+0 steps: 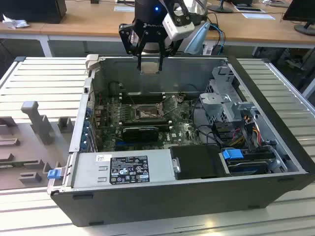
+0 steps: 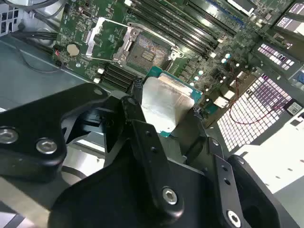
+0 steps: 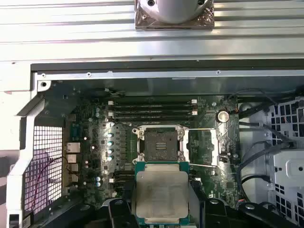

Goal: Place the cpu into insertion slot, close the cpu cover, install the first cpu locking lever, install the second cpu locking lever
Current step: 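Place the cpu into insertion slot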

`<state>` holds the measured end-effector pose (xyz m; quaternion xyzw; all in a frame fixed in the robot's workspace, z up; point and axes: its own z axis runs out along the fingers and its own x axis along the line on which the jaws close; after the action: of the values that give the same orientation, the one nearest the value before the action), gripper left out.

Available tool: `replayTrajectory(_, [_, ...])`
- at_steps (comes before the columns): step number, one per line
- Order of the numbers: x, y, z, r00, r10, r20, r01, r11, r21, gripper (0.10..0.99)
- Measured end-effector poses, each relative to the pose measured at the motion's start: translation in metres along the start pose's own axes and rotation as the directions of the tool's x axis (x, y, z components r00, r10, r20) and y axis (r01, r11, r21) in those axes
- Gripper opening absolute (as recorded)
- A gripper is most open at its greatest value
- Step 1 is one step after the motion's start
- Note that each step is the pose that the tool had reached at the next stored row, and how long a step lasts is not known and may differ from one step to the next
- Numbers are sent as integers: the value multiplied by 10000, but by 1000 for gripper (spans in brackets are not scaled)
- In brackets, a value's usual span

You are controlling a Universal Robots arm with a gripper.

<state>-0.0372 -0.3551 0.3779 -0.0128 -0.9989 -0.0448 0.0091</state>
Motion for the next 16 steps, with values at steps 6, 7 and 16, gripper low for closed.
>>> replayTrajectory(6, [0,0,3,9980,622,56,-622,9981,7,529])
replayTrajectory(7, [0,0,4,9972,742,66,-742,9972,5,529])
replayTrajectory(16, [-1,-10,44,9954,955,-13,-955,9954,11,529])
